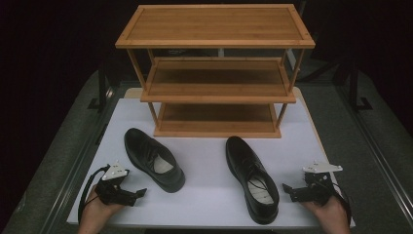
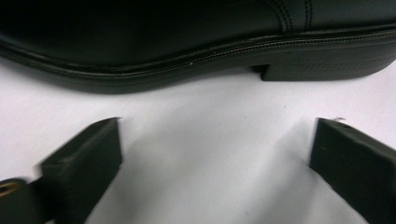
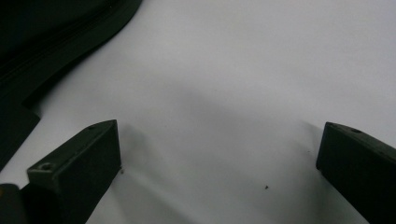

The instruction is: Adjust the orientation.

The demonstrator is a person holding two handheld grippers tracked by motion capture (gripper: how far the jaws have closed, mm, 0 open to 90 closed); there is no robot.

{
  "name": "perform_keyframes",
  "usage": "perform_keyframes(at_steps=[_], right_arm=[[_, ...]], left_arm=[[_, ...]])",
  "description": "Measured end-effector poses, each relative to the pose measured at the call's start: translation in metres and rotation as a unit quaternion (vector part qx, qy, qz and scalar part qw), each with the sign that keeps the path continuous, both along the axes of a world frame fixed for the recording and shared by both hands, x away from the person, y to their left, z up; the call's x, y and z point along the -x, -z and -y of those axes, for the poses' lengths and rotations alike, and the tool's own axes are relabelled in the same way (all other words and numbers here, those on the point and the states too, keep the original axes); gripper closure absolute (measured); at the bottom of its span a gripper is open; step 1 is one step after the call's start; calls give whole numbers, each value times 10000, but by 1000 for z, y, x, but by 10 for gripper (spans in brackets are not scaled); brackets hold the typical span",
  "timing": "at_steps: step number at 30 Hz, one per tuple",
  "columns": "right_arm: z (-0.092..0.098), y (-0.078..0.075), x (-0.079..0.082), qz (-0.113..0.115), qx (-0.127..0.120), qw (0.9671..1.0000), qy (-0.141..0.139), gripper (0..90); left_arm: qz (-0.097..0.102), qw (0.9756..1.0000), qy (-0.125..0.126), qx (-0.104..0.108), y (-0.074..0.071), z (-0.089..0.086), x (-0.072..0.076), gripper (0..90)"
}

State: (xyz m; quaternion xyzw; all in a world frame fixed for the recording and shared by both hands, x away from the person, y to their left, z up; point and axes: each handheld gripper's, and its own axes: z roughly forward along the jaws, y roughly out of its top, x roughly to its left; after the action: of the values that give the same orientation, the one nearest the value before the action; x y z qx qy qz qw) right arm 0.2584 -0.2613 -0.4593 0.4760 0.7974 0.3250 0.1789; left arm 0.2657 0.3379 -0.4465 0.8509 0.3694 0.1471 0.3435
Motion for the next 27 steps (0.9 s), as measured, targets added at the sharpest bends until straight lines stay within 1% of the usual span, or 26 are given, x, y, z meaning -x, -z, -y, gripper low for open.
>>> perform_keyframes(at_steps=[1,3,4,5,6,7,9,10,11,12,14,17,19,22,25,26,27], right_arm=[[0,0,0,-1,0,10000,2,0],[0,0,0,-7,-5,10000,7,0],[0,0,0,-3,3,10000,1,0],[0,0,0,-3,3,10000,1,0],[0,0,0,1,0,10000,1,0],[0,0,0,1,0,10000,2,0],[0,0,0,1,1,10000,0,0],[0,0,0,1,-3,10000,1,0],[0,0,0,0,0,10000,0,0],[0,0,0,1,2,10000,0,0],[0,0,0,2,4,10000,0,0],[0,0,0,3,4,10000,2,0],[0,0,0,2,7,10000,3,0],[0,0,0,2,8,10000,3,0],[0,0,0,1,8,10000,2,0],[0,0,0,9,9,10000,0,0],[0,0,0,9,9,10000,0,0]], left_arm=[[1,10000,-19,3,-2,-2,1,78],[8,10000,-47,19,-4,-4,2,80],[24,10000,-65,30,-6,-6,3,121],[41,10000,-45,67,-8,-9,5,121],[79,9999,-55,114,-10,-14,8,208],[60,9998,-81,147,-12,-16,10,218],[63,9998,-81,168,-13,-18,11,293],[93,9997,-96,202,-17,-22,13,335],[93,9997,-96,202,-17,-22,13,379],[138,9997,-128,183,-20,-25,13,411],[148,9996,-156,184,-24,-27,13,486],[110,9995,-199,220,-27,-28,11,593],[26,9995,-237,230,-30,-30,7,662],[-100,9988,-315,348,-33,-32,1,769],[-142,9986,-332,396,-34,-32,-2,875],[-221,9982,-357,430,-36,-33,-5,898],[-221,9982,-357,430,-36,-33,-5,898]])
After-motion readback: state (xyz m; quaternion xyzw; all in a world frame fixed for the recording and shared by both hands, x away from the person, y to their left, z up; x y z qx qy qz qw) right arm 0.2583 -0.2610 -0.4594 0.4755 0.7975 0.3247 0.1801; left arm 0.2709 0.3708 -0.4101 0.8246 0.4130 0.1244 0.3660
